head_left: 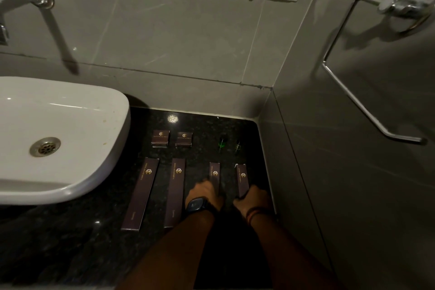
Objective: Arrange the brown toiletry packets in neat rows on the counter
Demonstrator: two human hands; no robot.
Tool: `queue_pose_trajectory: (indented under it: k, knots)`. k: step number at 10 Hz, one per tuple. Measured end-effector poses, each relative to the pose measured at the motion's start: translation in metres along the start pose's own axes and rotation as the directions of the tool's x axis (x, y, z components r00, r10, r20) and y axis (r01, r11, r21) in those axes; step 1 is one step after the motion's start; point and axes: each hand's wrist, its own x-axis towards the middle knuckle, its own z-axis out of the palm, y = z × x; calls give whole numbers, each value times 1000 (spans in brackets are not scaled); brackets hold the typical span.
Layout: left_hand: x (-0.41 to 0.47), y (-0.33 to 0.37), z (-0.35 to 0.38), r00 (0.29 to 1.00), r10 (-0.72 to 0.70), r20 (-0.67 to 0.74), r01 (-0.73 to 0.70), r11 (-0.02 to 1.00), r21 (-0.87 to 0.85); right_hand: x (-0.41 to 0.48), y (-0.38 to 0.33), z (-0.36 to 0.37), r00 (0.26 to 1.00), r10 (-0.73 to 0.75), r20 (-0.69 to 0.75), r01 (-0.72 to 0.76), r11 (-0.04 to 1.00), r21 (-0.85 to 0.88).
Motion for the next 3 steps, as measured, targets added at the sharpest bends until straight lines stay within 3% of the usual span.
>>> queue_pose_trajectory:
  k: [2,3]
  knots:
    - [4,3,3,999,44,14,-44,999,2,-1,0,0,1000,8,8,-8,1000,-1]
    - [6,3,-4,996,67,-53,-68,997,-27,-3,-6,-6,999,13,-43,-10,998,62]
